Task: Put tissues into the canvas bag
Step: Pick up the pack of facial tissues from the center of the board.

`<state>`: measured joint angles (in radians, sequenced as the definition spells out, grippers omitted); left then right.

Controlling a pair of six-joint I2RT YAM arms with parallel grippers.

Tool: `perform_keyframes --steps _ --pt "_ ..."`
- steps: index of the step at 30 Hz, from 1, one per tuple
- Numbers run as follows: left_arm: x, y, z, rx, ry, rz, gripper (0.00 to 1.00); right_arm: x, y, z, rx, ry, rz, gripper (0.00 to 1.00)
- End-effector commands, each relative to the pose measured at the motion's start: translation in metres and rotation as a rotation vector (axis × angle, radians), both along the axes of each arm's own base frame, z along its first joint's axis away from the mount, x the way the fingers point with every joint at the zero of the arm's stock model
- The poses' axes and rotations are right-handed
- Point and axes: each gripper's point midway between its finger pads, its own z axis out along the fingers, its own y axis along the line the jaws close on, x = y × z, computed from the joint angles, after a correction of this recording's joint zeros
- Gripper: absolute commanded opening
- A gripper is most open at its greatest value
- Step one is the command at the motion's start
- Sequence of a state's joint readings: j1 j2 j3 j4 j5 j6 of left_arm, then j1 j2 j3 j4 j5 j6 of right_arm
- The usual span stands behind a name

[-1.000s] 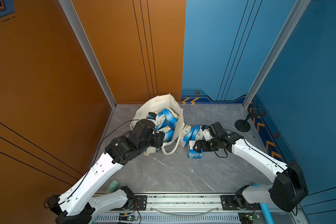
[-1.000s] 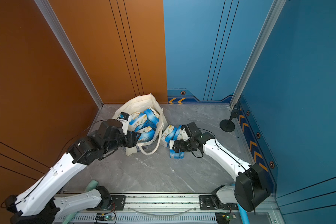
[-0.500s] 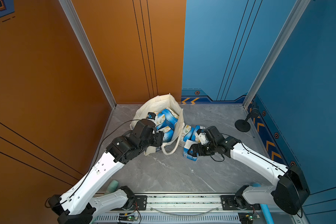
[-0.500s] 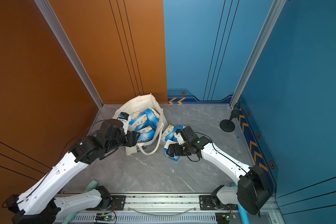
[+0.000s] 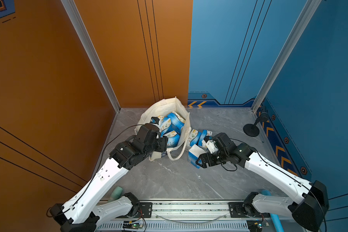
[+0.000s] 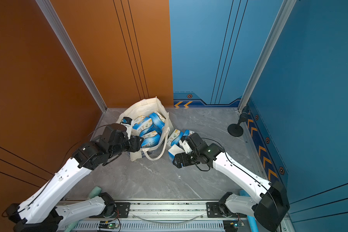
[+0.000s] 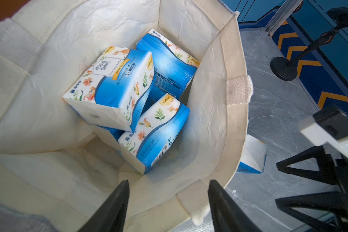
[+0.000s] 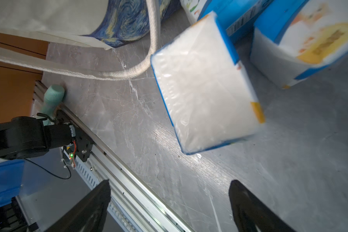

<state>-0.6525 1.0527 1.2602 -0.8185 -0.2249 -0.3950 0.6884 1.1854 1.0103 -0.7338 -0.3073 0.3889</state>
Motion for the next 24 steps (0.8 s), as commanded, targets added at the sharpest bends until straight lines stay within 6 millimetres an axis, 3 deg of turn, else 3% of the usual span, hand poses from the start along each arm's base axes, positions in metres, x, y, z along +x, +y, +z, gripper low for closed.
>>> perform_keyframes --steps 1,16,24 --pt "0.0 0.012 0.01 -0.024 -0.046 0.055 0.66 0.008 -0.02 0.007 -0.116 -0.121 0.014 0.94" --pt "-0.002 0.016 0.031 -0.046 -0.101 0.072 0.67 0.051 0.028 -0.013 -0.205 -0.218 0.17 1.0" --pt "-0.002 0.016 0.027 -0.04 -0.095 0.071 0.68 0.073 0.027 -0.032 -0.379 -0.281 0.153 1.0"
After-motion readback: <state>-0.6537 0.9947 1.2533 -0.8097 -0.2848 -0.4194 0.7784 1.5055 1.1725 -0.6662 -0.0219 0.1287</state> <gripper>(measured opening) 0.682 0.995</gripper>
